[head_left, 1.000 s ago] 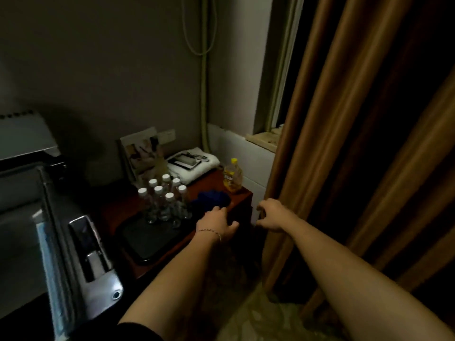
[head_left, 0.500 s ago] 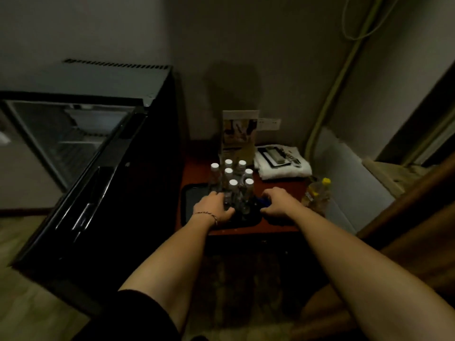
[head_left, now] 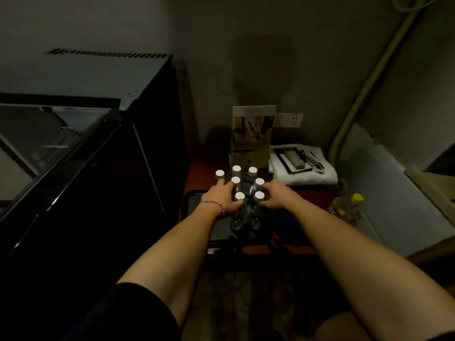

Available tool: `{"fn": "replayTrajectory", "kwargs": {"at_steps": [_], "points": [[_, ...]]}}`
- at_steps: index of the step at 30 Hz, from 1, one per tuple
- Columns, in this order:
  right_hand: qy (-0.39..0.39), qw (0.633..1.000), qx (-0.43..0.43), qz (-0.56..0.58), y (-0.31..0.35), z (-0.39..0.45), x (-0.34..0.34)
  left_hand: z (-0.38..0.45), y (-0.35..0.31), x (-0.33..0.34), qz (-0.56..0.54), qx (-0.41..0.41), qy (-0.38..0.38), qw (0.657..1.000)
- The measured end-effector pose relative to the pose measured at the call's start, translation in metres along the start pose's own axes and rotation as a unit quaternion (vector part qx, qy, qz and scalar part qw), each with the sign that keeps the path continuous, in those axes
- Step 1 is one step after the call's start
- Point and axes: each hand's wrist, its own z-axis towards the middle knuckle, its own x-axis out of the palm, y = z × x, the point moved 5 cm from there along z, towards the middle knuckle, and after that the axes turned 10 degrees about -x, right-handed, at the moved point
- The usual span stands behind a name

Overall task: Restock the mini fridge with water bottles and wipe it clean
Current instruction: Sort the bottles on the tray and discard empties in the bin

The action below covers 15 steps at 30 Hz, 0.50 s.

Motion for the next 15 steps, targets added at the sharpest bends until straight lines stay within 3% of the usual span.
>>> {"fn": "replayTrajectory", "kwargs": {"at_steps": [15], "points": [[0.011, 0.999, -0.039, 0.008, -0.044, 0.068, 0.014, 0.053, -0.025, 0.049, -0.001, -0.024, 0.040, 0.999]]}}
